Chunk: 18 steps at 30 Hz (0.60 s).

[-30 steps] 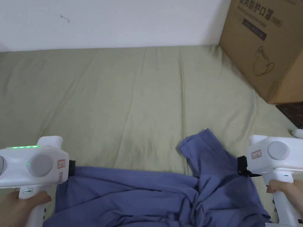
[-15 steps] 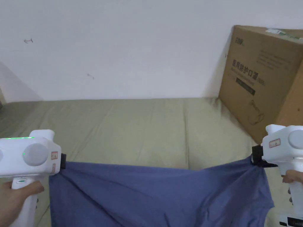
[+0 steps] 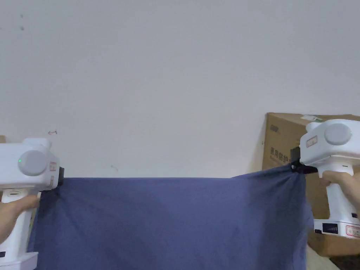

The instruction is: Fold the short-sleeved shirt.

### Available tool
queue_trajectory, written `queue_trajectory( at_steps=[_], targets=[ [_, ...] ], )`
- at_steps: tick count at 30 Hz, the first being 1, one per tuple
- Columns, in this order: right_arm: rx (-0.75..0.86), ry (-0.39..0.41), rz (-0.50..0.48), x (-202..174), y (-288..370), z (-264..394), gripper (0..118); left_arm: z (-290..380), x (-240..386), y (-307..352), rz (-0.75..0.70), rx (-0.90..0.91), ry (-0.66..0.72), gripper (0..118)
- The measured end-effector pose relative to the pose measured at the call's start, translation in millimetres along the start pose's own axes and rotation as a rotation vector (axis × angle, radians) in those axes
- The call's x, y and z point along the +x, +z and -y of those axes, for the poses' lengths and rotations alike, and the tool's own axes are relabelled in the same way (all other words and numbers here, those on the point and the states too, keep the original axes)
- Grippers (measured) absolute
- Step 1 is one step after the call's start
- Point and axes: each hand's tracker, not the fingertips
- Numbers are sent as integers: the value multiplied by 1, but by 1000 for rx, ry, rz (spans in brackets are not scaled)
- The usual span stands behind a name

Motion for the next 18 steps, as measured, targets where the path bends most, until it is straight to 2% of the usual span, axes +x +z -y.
queue_trajectory(
  at_steps=[3, 7, 13, 15, 18],
  targets=[
    [53, -11, 28, -12, -9, -42, 2, -49, 6, -6, -13, 61, 7, 1],
    [121, -51, 1, -24, -17, -91, 2, -105, 13, -12, -65, 182, 55, 1],
    [197, -47, 19, -42, -20, -151, 2, -174, 17, -25, -75, 247, 61, 1],
    [231, -56, 13, -47, -16, -164, 2, -186, 17, -23, -80, 312, 123, 2],
    [239, -14, 27, -58, -15, -176, 2, -196, 21, -33, -116, 314, 77, 1]
  ],
)
